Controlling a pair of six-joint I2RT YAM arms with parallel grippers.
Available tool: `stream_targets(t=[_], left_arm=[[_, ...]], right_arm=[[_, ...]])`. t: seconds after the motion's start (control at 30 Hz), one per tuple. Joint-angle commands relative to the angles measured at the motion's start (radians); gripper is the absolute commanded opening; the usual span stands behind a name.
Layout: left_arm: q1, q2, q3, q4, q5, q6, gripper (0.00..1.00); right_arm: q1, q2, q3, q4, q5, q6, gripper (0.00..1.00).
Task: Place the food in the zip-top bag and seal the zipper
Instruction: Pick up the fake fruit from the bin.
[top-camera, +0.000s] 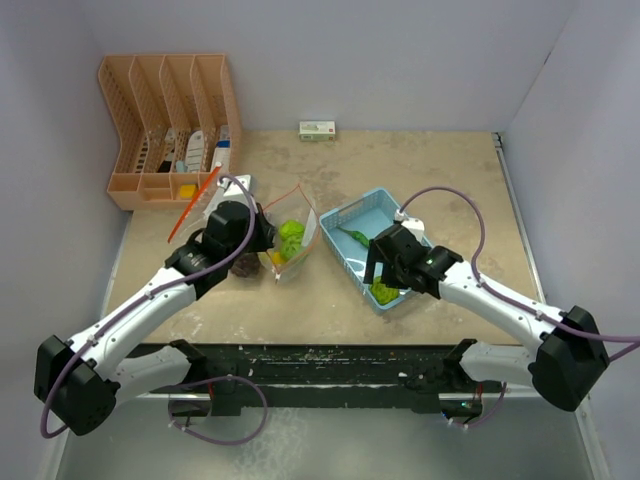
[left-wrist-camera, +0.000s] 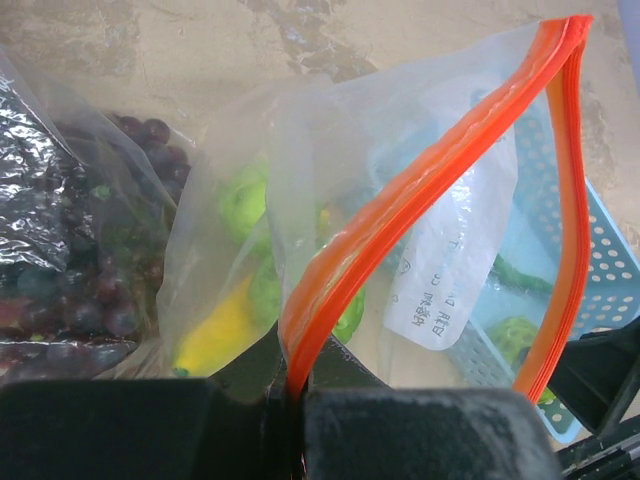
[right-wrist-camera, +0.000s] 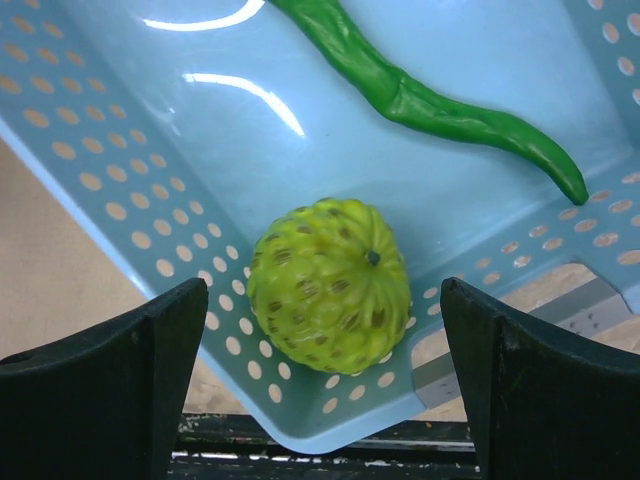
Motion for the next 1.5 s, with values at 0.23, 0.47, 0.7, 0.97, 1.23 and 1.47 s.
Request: stream_targets(t=[0.23,0.47,0.7,0.97,1.23,1.47], left_arm=[[0.002,-0.037,-0.013,0.026,-0.023,0.012,0.0],[0.002,-0.036,-0.012,0.025,-0.024,0.005,0.0],[0.003,-0.036,-0.015,0.023,-0.029,0.002,0.0],[0.002,-0.034,-0.02,0.022,-0.045,0.003,0.0],[0.002,0.023,-0.017,0.058,-0.021,0.0,0.0],[0.002,0.026,-0.015,0.064,-0.015,-0.007,0.0]], right_arm=[[-0.028,0.096,-0.091,0.091,-0.05,0.009,0.96],[-0.036,0.104,-0.076,0.111,-0.049,-0.023,0.47],[-0.088,0.058,0.016,0.11,-0.001,-0.091,0.21],[-0.134,0.043,0.125,0.13,-0.026,-0.173,0.1],[-0.084,-0.051,0.243,0.388,-0.323,-0.236,0.08],[0.083,0.121,0.486,0.546,-0.331,-0.233,0.08]])
